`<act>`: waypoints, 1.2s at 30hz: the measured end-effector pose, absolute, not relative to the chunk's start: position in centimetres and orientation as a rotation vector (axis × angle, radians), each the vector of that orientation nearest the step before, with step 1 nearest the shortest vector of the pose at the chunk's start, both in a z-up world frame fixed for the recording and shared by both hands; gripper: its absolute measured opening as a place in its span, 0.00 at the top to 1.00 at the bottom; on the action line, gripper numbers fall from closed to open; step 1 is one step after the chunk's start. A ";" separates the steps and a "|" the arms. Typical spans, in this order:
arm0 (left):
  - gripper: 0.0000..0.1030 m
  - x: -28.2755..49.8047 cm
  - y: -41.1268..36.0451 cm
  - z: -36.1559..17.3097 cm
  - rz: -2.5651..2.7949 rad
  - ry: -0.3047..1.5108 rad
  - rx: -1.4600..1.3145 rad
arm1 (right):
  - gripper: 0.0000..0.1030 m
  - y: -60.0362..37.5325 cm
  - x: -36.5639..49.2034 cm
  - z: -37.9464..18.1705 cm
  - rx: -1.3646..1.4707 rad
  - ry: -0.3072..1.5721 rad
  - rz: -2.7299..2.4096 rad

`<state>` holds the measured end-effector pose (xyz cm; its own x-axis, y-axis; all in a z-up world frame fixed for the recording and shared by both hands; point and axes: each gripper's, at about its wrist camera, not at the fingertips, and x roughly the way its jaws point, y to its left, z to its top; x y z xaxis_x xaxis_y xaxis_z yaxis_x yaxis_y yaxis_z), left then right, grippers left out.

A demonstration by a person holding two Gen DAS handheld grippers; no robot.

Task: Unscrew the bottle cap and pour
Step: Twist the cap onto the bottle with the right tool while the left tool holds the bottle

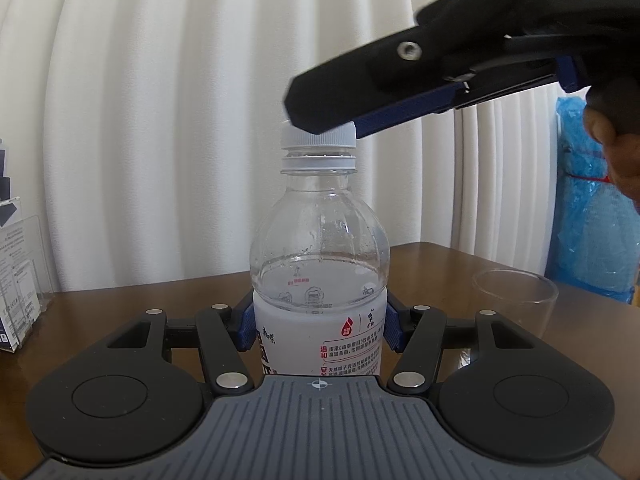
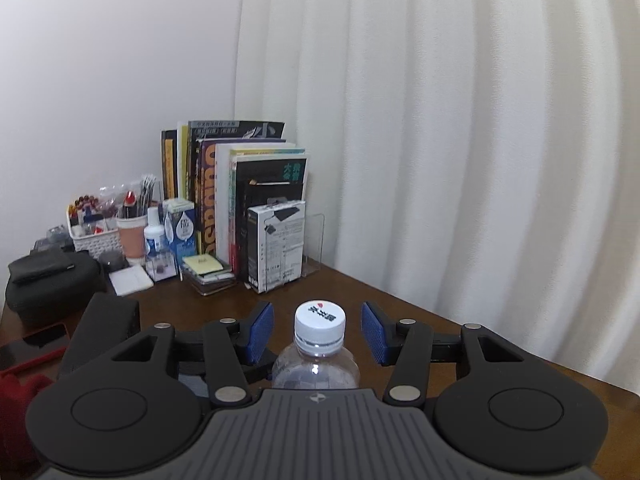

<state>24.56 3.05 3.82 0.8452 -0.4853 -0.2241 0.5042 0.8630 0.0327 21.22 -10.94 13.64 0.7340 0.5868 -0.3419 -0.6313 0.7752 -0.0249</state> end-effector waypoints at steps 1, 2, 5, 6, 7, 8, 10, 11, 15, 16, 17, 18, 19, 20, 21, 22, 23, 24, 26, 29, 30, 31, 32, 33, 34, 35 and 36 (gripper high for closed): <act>0.43 24.6 3.1 3.8 -0.523 0.212 0.092 | 0.51 -10.9 21.2 13.6 -0.142 0.323 0.667; 0.43 24.6 3.0 3.8 -0.523 0.213 0.092 | 0.56 -10.8 21.2 13.5 -0.142 0.319 0.662; 0.44 24.5 3.0 3.8 -0.523 0.214 0.091 | 0.65 -10.7 21.1 13.4 -0.133 0.312 0.657; 0.44 24.4 3.1 3.7 -0.522 0.213 0.090 | 0.65 -10.7 21.1 13.4 -0.134 0.311 0.653; 0.44 24.4 3.1 3.7 -0.522 0.214 0.090 | 0.66 -10.6 21.0 13.4 -0.136 0.311 0.652; 0.44 24.3 3.1 3.8 -0.522 0.214 0.090 | 0.68 -10.6 21.0 13.4 -0.137 0.311 0.649; 0.44 24.3 3.1 3.8 -0.522 0.214 0.090 | 0.68 -10.6 21.0 13.3 -0.141 0.314 0.644; 0.44 24.3 3.1 3.8 -0.521 0.214 0.090 | 0.68 -10.6 21.0 13.3 -0.140 0.315 0.644; 0.44 24.2 2.9 3.9 -0.519 0.215 0.089 | 0.68 -10.7 20.9 13.3 -0.142 0.312 0.645; 0.44 24.2 2.9 3.9 -0.517 0.215 0.089 | 0.68 -10.8 20.9 13.3 -0.144 0.312 0.647; 0.44 24.1 2.9 3.9 -0.517 0.215 0.089 | 0.68 -10.8 21.0 13.3 -0.146 0.313 0.650; 0.44 23.8 2.8 3.9 -0.513 0.215 0.089 | 0.68 -10.8 21.0 13.3 -0.146 0.316 0.655; 0.44 23.6 2.7 3.9 -0.510 0.215 0.089 | 0.68 -10.8 21.1 13.4 -0.146 0.320 0.659; 0.44 23.5 2.7 3.9 -0.509 0.214 0.090 | 0.68 -10.9 21.2 13.4 -0.146 0.322 0.663; 0.43 23.5 2.6 3.9 -0.508 0.214 0.089 | 0.68 -10.9 21.3 13.4 -0.150 0.323 0.669; 0.44 23.5 2.6 3.9 -0.509 0.214 0.089 | 0.68 -11.0 21.4 13.5 -0.162 0.323 0.687; 0.44 23.5 2.7 3.9 -0.509 0.215 0.089 | 0.68 -11.0 21.5 13.5 -0.172 0.318 0.700; 0.44 23.4 2.7 3.9 -0.510 0.216 0.088 | 0.68 -11.1 21.6 13.5 -0.179 0.315 0.714; 0.44 23.1 2.6 4.0 -0.508 0.216 0.092 | 0.68 -11.7 22.3 13.7 -0.196 0.312 0.779; 0.44 23.0 2.6 3.9 -0.510 0.214 0.097 | 0.68 -12.4 23.3 13.9 -0.183 0.329 0.844; 0.44 22.9 2.6 3.9 -0.510 0.214 0.099 | 0.68 -12.5 23.6 14.0 -0.182 0.335 0.862; 0.44 22.9 2.6 3.9 -0.511 0.214 0.099 | 0.68 -12.5 23.8 14.1 -0.184 0.340 0.880; 0.44 22.9 2.6 4.0 -0.511 0.214 0.098 | 0.68 -12.6 23.9 14.2 -0.190 0.342 0.894; 0.44 23.0 2.6 4.0 -0.512 0.215 0.098 | 0.68 -12.6 24.1 14.3 -0.196 0.344 0.909; 0.44 23.0 2.6 4.0 -0.512 0.215 0.098 | 0.68 -12.7 24.2 14.4 -0.203 0.346 0.926; 0.44 22.9 2.6 4.0 -0.513 0.215 0.101 | 0.68 -12.8 24.4 14.4 -0.214 0.345 0.948; 0.44 22.9 2.6 4.0 -0.514 0.215 0.102 | 0.68 -12.9 24.6 14.5 -0.225 0.344 0.971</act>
